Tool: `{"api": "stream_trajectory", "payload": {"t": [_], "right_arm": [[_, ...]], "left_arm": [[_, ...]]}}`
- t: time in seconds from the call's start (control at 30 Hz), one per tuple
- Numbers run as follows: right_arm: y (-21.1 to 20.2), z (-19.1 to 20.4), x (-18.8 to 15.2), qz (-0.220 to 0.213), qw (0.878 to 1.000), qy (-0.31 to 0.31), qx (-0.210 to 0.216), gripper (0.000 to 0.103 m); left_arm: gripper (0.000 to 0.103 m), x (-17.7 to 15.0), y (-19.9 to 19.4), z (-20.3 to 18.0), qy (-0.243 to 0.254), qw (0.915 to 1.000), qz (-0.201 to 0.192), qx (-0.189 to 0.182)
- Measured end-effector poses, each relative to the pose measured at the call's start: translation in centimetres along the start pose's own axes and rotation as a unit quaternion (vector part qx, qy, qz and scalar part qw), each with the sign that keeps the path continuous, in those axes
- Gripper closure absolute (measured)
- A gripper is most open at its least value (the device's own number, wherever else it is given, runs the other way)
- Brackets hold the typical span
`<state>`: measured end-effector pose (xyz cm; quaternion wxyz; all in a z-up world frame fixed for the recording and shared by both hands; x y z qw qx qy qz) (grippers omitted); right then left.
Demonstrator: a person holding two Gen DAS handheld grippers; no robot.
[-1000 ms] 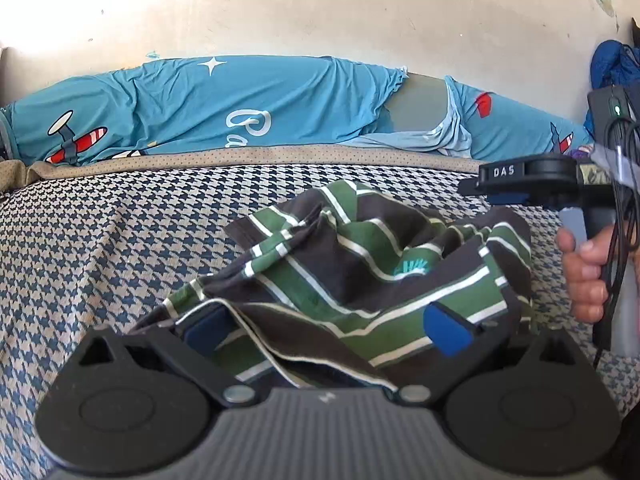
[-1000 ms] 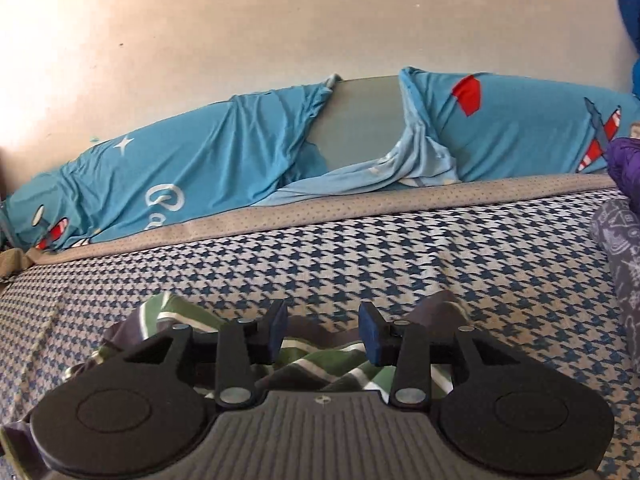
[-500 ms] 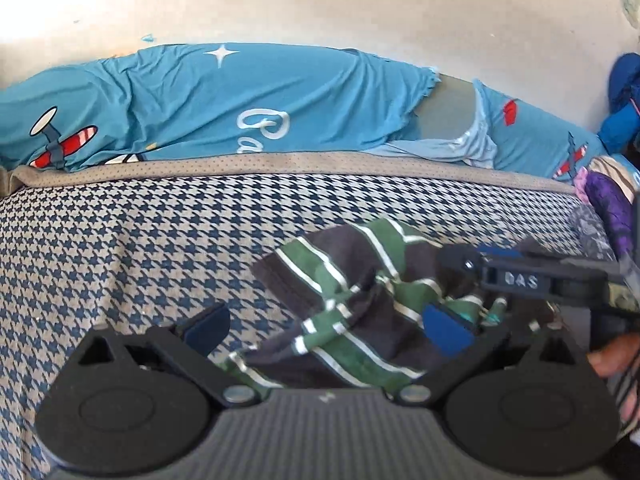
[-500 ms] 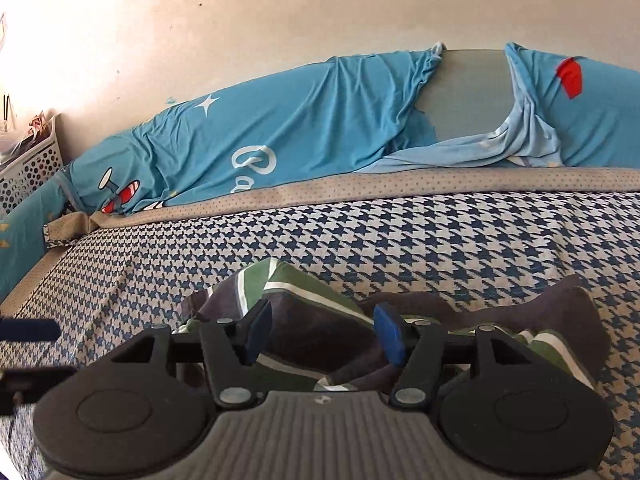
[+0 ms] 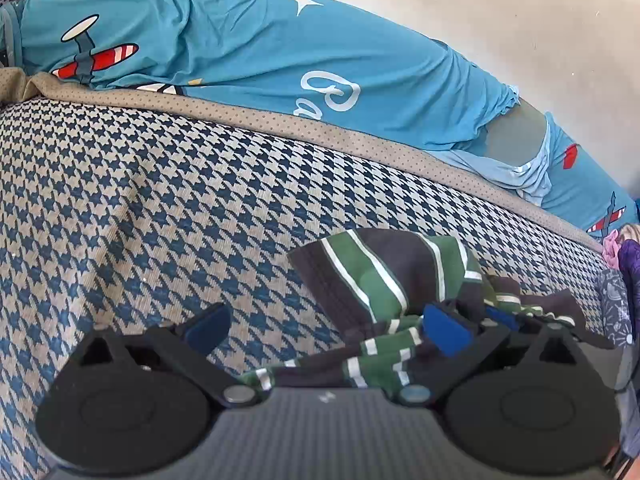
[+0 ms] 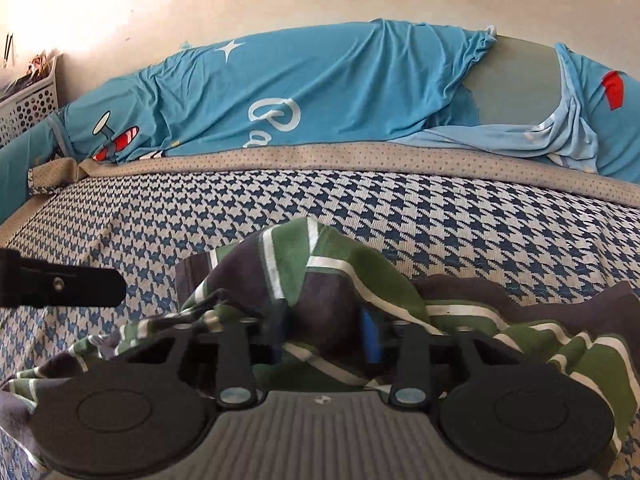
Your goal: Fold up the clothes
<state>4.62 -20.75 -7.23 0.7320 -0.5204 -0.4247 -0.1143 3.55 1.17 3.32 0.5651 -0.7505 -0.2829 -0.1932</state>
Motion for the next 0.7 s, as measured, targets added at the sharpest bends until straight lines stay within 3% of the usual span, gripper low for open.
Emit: {"api": "stream_trajectory", "payload": {"t": [0.1, 0.33, 0.7], "right_arm": [[-0.4, 0.6, -0.5, -0.006, 1.0, -0.02, 0.003, 0.094], [-3.0, 3.2, -1.3, -0.029, 0.995, -0.094, 0.035, 0.095], [-4.4, 8.1, -6.5, 0.005, 0.961, -0.264, 0.085, 0.095]], "left_arm": [[0.0, 0.1, 0.3, 0.6, -0.016, 0.9999, 0.005, -0.003], [0.0, 0.3, 0.5, 1.3, -0.033, 0.9995, 0.0, -0.001], [0.0, -0.3, 1.7, -0.5, -0.021, 0.9982, 0.008, -0.055]]}}
Point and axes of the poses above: each gripper's, at about its wrist camera, not at the fingertips, and y roughly the way its jaws point, z to its left, x to its top, the point moved 2 cm from there along y, roughly the way its jaws point, and after that the axes turned 1 degree about z, right-handed, at the moved point
